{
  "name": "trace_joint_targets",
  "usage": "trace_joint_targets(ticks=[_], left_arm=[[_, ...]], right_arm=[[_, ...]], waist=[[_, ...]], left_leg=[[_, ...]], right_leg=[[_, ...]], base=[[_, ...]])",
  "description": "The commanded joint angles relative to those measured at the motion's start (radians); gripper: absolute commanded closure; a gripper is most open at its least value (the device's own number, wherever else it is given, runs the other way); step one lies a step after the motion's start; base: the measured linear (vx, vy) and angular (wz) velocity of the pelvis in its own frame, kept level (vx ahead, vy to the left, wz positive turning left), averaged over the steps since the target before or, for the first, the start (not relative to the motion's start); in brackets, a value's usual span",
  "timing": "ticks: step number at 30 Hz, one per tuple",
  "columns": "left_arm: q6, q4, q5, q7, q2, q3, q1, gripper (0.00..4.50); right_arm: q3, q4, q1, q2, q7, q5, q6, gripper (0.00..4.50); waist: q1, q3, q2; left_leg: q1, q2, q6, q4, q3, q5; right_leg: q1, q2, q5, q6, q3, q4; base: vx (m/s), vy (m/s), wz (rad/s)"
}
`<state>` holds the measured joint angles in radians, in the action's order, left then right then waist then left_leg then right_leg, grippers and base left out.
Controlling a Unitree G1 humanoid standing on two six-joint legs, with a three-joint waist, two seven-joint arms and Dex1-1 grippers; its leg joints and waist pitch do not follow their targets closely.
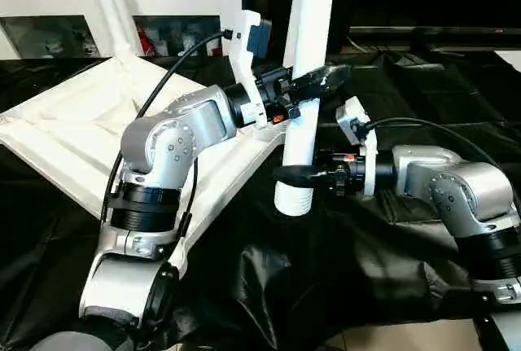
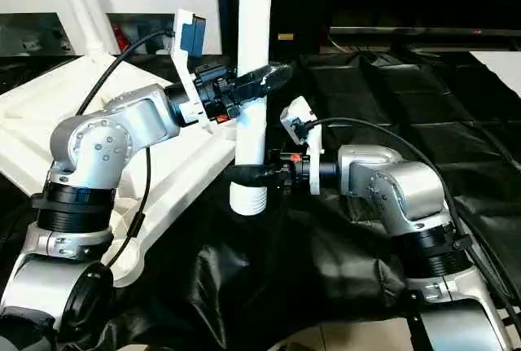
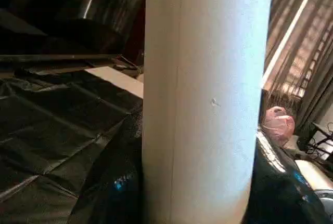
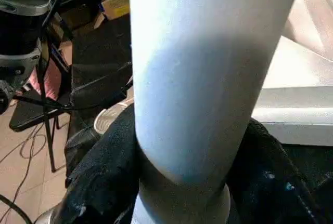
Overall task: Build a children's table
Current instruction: Pick table leg
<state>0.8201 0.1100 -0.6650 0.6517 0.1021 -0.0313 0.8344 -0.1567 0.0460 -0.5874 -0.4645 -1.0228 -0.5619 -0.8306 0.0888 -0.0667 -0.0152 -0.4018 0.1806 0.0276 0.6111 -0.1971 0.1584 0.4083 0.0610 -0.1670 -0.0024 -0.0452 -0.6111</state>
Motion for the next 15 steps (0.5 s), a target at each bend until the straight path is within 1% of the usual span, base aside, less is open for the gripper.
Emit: trace_joint_targets(ticks=[1, 2, 3, 4, 6, 12, 13, 15], left_arm=[[0.004, -0.044, -0.026, 0.03, -0.007, 0.015, 0.021, 2.67], [0.002, -0.043, -0.025, 0.03, -0.007, 0.016, 0.02, 2.67], [0.002, -0.042, -0.024, 0.031, -0.007, 0.017, 0.02, 2.67], [0.001, -0.041, -0.022, 0.031, -0.006, 0.017, 0.021, 2.67], [0.001, -0.04, -0.021, 0.033, -0.005, 0.018, 0.021, 2.67], [0.007, -0.052, -0.025, 0.045, -0.001, 0.024, 0.015, 2.67], [0.008, -0.053, -0.025, 0.046, -0.001, 0.024, 0.015, 2.67], [0.008, -0.052, -0.026, 0.047, -0.001, 0.023, 0.015, 2.67]], right_arm=[[0.006, 0.015, -0.004, 0.0, 0.014, 0.005, -0.011, 1.88], [0.004, 0.017, -0.003, 0.0, 0.022, 0.013, -0.007, 1.81], [0.002, 0.019, -0.003, 0.001, 0.028, 0.019, -0.004, 1.57], [0.001, 0.021, -0.003, 0.001, 0.031, 0.023, -0.002, 1.51], [0.0, 0.021, -0.001, 0.001, 0.028, 0.024, -0.002, 1.48], [0.0, 0.021, 0.001, 0.004, 0.024, 0.021, -0.005, 1.48], [0.001, 0.021, 0.001, 0.004, 0.024, 0.02, -0.005, 1.65], [0.003, 0.021, 0.001, 0.007, 0.021, 0.013, -0.01, 1.82]], waist=[[0.0, 0.081, 0.019], [0.0, 0.081, 0.019], [0.0, 0.082, 0.019], [0.0, 0.081, 0.019], [0.0, 0.082, 0.02], [0.0, 0.081, 0.019], [0.0, 0.081, 0.019], [0.0, 0.082, 0.019]], left_leg=[[0.029, 0.041, -0.019, -0.058, 0.024, 0.169], [0.029, 0.041, -0.018, -0.058, 0.023, 0.17], [0.029, 0.041, -0.017, -0.058, 0.023, 0.169], [0.028, 0.04, -0.017, -0.058, 0.023, 0.168], [0.028, 0.04, -0.017, -0.058, 0.023, 0.168], [0.029, 0.041, -0.015, -0.059, 0.024, 0.173], [0.03, 0.041, -0.014, -0.059, 0.023, 0.177], [0.028, 0.041, -0.015, -0.058, 0.023, 0.172]], right_leg=[[-0.049, 0.071, -0.303, -0.168, 0.036, 0.079], [-0.048, 0.071, -0.304, -0.169, 0.036, 0.08], [-0.048, 0.071, -0.302, -0.17, 0.036, 0.079], [-0.049, 0.071, -0.301, -0.169, 0.036, 0.079], [-0.049, 0.071, -0.3, -0.168, 0.036, 0.079], [-0.048, 0.07, -0.304, -0.168, 0.036, 0.079], [-0.048, 0.071, -0.307, -0.168, 0.036, 0.08], [-0.049, 0.071, -0.299, -0.168, 0.036, 0.079]], base=[[0.0, 0.0, 0.0], [0.0, 0.0, 0.0], [0.0, 0.0, 0.0], [0.0, 0.0, 0.0], [0.0, 0.0, 0.0], [0.0, 0.0, 0.0], [0.0, 0.0, 0.0], [0.0, 0.0, 0.0]])
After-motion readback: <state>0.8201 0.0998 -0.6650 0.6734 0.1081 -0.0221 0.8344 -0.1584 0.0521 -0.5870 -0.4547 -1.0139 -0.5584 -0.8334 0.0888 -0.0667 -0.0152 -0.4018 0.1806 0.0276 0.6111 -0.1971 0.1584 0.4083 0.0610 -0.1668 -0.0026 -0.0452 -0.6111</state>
